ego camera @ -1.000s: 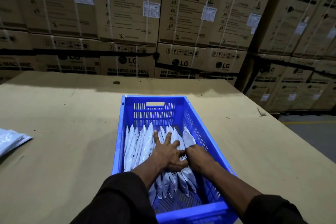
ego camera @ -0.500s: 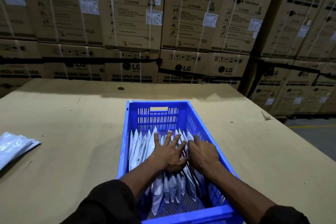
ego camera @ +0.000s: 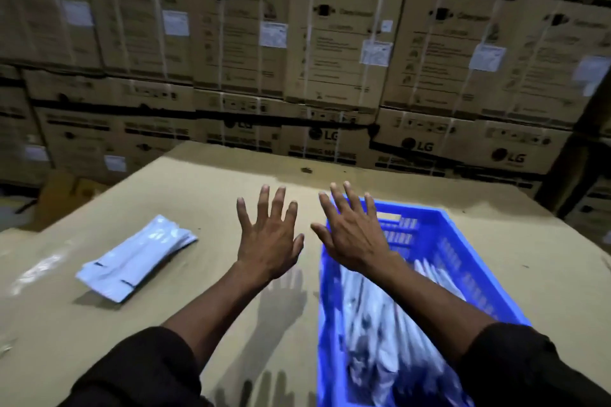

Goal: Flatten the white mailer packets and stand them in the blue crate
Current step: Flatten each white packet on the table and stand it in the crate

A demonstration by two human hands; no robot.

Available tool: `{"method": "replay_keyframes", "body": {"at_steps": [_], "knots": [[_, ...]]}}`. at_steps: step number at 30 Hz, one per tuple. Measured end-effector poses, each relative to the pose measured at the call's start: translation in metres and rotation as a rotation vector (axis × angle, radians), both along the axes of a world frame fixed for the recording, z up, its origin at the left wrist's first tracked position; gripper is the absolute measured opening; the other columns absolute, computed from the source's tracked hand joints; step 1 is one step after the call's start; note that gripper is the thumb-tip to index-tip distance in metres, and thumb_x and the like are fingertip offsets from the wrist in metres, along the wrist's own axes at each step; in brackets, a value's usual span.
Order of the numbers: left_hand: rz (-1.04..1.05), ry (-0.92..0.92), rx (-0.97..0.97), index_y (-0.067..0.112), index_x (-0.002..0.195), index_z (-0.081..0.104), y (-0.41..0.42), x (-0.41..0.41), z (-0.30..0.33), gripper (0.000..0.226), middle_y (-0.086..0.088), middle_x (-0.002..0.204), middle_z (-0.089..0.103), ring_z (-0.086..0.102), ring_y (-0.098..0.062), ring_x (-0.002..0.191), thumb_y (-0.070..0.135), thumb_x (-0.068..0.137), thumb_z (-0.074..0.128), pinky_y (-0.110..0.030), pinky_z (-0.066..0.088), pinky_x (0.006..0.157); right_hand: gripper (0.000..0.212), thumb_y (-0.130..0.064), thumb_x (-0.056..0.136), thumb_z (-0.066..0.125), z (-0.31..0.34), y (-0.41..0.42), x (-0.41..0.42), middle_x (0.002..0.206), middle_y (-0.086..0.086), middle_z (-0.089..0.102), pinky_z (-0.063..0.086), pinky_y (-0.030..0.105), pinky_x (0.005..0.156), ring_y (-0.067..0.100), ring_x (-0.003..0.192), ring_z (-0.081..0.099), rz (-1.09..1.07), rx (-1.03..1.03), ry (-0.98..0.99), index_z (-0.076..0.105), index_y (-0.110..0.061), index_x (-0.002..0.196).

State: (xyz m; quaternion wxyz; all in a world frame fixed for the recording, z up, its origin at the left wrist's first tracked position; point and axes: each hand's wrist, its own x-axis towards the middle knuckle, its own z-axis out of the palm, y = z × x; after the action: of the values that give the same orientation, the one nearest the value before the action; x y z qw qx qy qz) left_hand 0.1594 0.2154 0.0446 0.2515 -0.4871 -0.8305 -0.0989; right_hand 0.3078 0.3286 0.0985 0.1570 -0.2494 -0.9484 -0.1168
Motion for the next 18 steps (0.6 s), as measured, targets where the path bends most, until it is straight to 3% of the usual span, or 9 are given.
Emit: {"method": "replay_keyframes", "body": {"at_steps": [3, 6, 11, 18], "knots": [[0.103, -0.047, -0.01, 0.016, 0.139, 0.059, -0.053, -0.055, -0.014, 0.069, -0.015, 0.16, 0.039, 0.026, -0.042, 0.152, 0.053, 0.082, 0.07, -0.075, 0.013, 0.113, 0.077, -0.063, 0.095, 0.008, 0.003, -0.036, -0.064, 0.165, 0.01, 0.019, 0.013, 0.061, 0.117, 0.032, 0.153, 0.009, 0.095, -0.056, -0.032, 0.022, -0.019, 0.156], [0.206, -0.102, -0.051, 0.014, 0.135, 0.064, -0.109, -0.11, -0.039, 0.069, -0.016, 0.156, 0.045, 0.033, -0.042, 0.149, 0.051, 0.078, 0.077, -0.074, 0.015, 0.11, 0.071, -0.062, 0.1, 0.015, -0.004, -0.078, -0.129, 0.166, 0.008, 0.015, 0.01, 0.06, 0.118, 0.031, 0.153, 0.005, 0.176, -0.114, -0.076, 0.016, -0.02, 0.158], [0.332, -0.21, -0.148, 0.011, 0.131, 0.066, -0.187, -0.18, -0.086, 0.072, -0.018, 0.152, 0.049, 0.041, -0.044, 0.143, 0.046, 0.071, 0.084, -0.075, 0.022, 0.104, 0.092, -0.069, 0.092, -0.011, -0.051, -0.15, -0.211, 0.162, 0.01, 0.029, 0.021, 0.063, 0.114, 0.034, 0.151, 0.019, 0.245, -0.218, -0.099, 0.029, -0.017, 0.156], [0.328, -0.328, -0.235, 0.008, 0.132, 0.065, -0.237, -0.237, -0.14, 0.085, -0.023, 0.148, 0.049, 0.045, -0.047, 0.135, 0.052, 0.063, 0.087, -0.076, 0.028, 0.099, 0.08, -0.062, 0.094, 0.006, -0.123, -0.199, -0.261, 0.162, 0.008, 0.029, 0.023, 0.063, 0.112, 0.033, 0.15, 0.022, 0.28, -0.303, -0.209, 0.03, -0.016, 0.155]]}}
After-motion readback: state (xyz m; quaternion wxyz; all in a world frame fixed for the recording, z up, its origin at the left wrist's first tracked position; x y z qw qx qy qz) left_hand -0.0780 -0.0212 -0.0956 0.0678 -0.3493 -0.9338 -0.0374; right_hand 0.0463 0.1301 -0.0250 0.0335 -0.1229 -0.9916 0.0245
